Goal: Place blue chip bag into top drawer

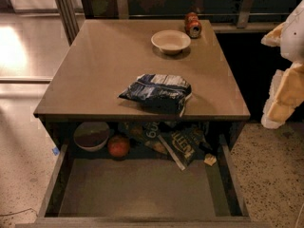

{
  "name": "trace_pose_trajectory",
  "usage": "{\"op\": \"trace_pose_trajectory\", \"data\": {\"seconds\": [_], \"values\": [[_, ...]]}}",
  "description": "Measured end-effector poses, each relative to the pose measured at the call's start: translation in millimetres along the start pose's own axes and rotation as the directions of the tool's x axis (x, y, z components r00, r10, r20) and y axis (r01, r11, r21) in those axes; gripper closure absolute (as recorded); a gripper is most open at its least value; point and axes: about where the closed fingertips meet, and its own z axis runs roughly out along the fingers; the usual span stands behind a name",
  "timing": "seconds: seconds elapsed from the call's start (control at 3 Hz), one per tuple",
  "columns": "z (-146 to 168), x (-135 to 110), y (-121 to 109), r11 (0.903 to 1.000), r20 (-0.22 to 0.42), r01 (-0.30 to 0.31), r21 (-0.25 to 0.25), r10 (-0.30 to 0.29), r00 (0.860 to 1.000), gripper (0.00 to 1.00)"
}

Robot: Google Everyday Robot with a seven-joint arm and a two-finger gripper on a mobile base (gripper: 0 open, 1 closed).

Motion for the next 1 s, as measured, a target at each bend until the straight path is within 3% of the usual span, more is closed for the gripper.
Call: {"op": "trace_pose_trajectory", "data": {"seconds": [0.33,1.0], "values": [[1,-1,-1,0.9999,-0.003,-0.002,0.011,0.002,1.000,0.00],[24,-28,-33,0.9999,0.010,-0.005,0.015,0.005,1.000,0.00]]}}
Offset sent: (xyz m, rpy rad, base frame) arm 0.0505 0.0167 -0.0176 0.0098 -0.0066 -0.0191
